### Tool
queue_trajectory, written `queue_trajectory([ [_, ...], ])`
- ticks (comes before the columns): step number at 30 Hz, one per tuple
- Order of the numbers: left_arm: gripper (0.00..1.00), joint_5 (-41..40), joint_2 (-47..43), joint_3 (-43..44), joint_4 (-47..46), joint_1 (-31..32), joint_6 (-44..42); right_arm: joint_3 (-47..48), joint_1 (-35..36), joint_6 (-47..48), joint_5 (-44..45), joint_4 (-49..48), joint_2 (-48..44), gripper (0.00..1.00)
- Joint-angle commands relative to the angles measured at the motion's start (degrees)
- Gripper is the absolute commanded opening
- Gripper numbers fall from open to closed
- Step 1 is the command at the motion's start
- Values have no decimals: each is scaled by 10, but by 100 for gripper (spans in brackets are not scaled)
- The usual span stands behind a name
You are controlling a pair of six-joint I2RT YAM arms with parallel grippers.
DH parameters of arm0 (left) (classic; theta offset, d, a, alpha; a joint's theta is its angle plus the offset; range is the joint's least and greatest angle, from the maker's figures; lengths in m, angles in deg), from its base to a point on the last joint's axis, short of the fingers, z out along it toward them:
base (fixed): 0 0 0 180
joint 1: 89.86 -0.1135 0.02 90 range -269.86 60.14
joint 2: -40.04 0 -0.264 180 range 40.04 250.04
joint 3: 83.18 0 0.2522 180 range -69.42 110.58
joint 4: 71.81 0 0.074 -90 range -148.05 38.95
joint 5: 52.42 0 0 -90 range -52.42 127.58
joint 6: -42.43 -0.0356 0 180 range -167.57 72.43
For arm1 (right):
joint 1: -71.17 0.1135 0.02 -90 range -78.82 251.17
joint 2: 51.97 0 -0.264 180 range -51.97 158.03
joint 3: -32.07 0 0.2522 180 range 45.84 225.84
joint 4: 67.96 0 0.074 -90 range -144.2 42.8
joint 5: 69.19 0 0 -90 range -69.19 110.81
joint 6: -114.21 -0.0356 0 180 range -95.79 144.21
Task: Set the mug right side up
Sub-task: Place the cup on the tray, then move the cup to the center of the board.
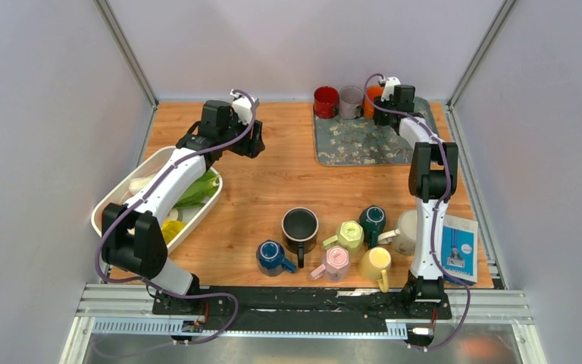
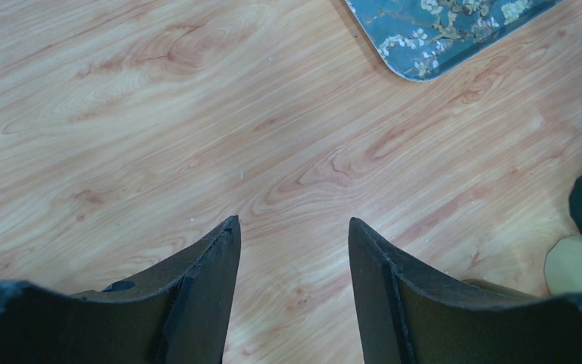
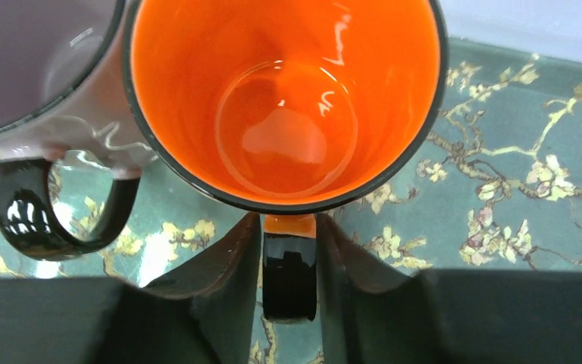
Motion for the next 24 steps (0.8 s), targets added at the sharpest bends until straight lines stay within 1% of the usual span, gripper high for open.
queue_trajectory([
  [1, 62, 13, -13, 20, -4, -2, -6, 13, 5, -12, 7, -51, -21, 46],
  [3, 62, 14, -12, 20, -4, -3, -6, 2, 5, -10, 10, -47, -41, 59],
  [5, 62, 14, -12, 17, -6, -2, -6, -14, 5, -4, 10, -38, -70, 67],
  [9, 64, 15, -13, 4, -11, -3, -14, -67, 5, 1, 6, -24, -156, 74],
  [12, 65, 17, -13, -8, -10, -2, -31, -137, 4, 4, -23, -10, -235, 77],
  [15, 65, 23, -18, -27, -13, -2, -60, -212, 2, 28, -114, 10, -322, 82],
  [19, 65, 24, -22, -46, -22, -2, -69, -288, 2, 78, -251, 84, -424, 87],
  [22, 65, 43, -18, -47, -22, -3, -77, -326, 3, 142, -362, 183, -476, 89],
  [24, 65, 63, -13, -46, -25, -2, -81, -341, 5, 230, -401, 272, -503, 90],
])
